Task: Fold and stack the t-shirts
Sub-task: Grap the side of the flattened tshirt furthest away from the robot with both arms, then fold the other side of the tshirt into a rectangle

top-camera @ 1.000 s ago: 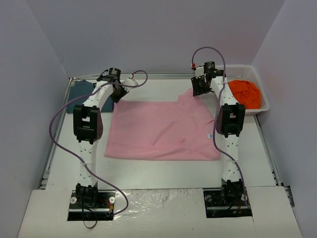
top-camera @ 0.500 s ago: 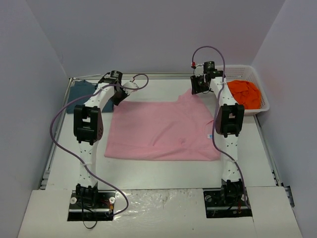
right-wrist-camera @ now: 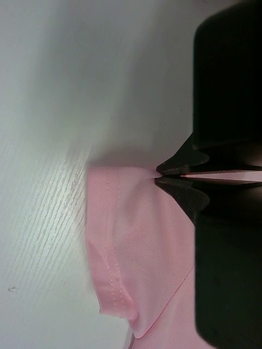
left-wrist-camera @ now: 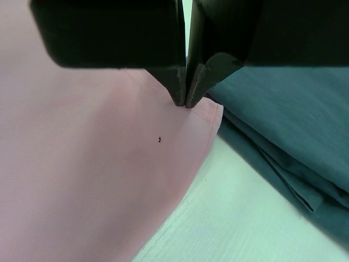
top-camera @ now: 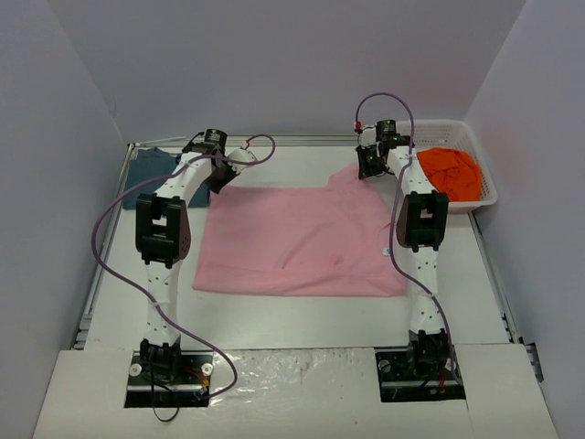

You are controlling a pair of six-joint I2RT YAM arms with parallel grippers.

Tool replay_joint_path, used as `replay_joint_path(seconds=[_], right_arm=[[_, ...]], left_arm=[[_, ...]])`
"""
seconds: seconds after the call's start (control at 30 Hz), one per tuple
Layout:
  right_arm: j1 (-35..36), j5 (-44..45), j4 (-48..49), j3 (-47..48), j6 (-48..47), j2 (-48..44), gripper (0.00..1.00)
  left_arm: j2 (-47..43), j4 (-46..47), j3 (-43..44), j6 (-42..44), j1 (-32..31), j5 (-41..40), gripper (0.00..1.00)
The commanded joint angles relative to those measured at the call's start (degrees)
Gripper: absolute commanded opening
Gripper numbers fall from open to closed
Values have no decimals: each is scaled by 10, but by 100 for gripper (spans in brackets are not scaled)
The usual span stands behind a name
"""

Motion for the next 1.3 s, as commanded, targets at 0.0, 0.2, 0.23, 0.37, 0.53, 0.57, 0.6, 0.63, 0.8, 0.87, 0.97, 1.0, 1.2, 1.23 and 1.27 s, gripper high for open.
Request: replay_joint_path(seconds=[0.0,0.2,0.23,0.37,0.53,0.57,0.6,0.63,0.8,0.87,0.97,1.0,1.2,1.23,1.27], right_arm=[[-2,-10,1,9,-11,-21,0],[-2,-9,1,-4,-15,-60,0],[-2,-8,1,-11,-16,-73,0],[-2,-5,0,-31,-20,-105,0],[-2,-5,1,-59,-21,-145,0],[-1,-4,0,-72,-21,-152,0],[-1,-3,0,-78,-22,-157,0],[-2,0,-1,-85,-23,-170,0],[-2,5,-1,-143,-30,-214,0],[-3,10,-1,-161,-34,-237,0],[-2,16,-2,-196,-37,-265,0],[-2,17,-3,-213,-38,-272,0],[-3,19,-3,-272,-43,-327,0],[-3,20,-3,-285,-43,-331,0],[-4,21,-4,-291,-42,-340,0]], left_arm=[[-51,0,-4,-20,-4,-5,2],[-60,-1,-2,-35,-5,-2,2],[-63,0,-3,-38,-5,-4,2],[-84,2,-19,-43,-5,-4,2],[-108,14,-44,-45,-6,-3,2],[-113,15,-47,-45,-6,-3,2],[-117,16,-55,-44,-5,-2,2],[-120,17,-61,-45,-5,-2,3],[-142,29,-91,-42,-5,-2,2],[-153,38,-107,-41,-5,0,2],[-167,51,-132,-41,-3,4,2],[-170,54,-138,-41,-1,8,2],[-200,65,-175,-36,6,18,2],[-210,71,-186,-35,6,19,2],[-214,74,-192,-34,6,20,2]])
